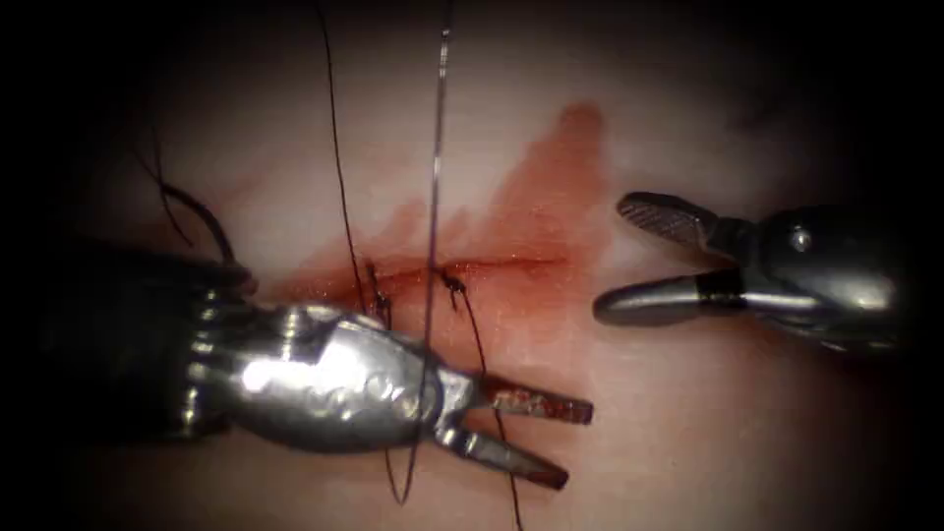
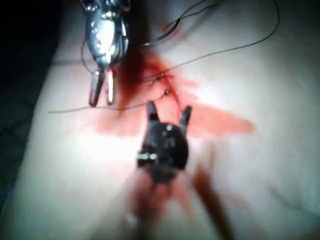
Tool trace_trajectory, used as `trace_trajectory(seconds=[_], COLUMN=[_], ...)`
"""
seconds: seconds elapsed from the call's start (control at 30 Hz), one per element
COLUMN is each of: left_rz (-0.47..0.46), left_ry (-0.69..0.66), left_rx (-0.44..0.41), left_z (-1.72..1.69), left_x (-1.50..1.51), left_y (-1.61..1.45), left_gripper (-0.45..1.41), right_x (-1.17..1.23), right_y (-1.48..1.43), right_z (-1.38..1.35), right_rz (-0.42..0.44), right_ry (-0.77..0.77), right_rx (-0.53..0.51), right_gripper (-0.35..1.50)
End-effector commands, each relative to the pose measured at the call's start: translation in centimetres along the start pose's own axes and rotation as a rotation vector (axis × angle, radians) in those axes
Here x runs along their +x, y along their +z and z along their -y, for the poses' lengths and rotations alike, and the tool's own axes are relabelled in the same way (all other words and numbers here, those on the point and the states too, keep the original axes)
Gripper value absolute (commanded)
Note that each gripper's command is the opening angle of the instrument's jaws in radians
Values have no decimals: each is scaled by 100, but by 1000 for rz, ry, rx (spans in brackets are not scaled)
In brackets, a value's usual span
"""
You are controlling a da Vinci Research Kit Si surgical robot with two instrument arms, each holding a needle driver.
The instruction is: Wound Closure
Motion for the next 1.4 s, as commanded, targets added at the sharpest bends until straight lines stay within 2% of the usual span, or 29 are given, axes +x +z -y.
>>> trace_trajectory(seconds=[0.03, 0.23, 0.37, 0.5, 0.73, 1.03, 1.13, 1.17, 1.2, 1.23, 1.3, 1.4], left_rz=[0, 54, 68, 102, 132, 132, 135, 133, 134, 135, 142, 153], left_ry=[6, 40, 50, 55, 66, 62, 59, 59, 59, 59, 67, 40], left_rx=[-16, -111, -88, -98, -124, -121, -110, -105, -103, -101, -81, 9], left_z=[-3, -16, -11, -12, -26, -21, -19, -19, -19, -19, -19, -11], left_x=[-2, -8, -17, -26, -40, -38, -35, -34, -33, -33, -32, -25], left_y=[9, 10, -1, -8, 12, 17, 23, 23, 23, 22, 19, 2], left_gripper=[36, 36, 36, 36, 39, 36, 20, 5, -28, -45, -45, -45], right_x=[-5, -7, -7, -7, -8, -12, -14, -14, -14, -14, -14, -14], right_y=[7, 5, 5, 5, 6, 8, 9, 9, 9, 9, 9, 9], right_z=[4, 2, 2, 2, 2, 2, 1, 1, 1, 2, 2, 5], right_rz=[-1, -1, -1, -1, -1, -1, -1, -1, -1, -1, -1, 0], right_ry=[1, 0, -1, -1, -2, -5, -8, -8, -8, -8, -8, -8], right_rx=[3, 3, 3, 4, 4, 2, 1, 1, 1, 1, 5, 24], right_gripper=[146, 146, 146, 146, 146, 146, 146, 146, 146, 146, 145, 141])
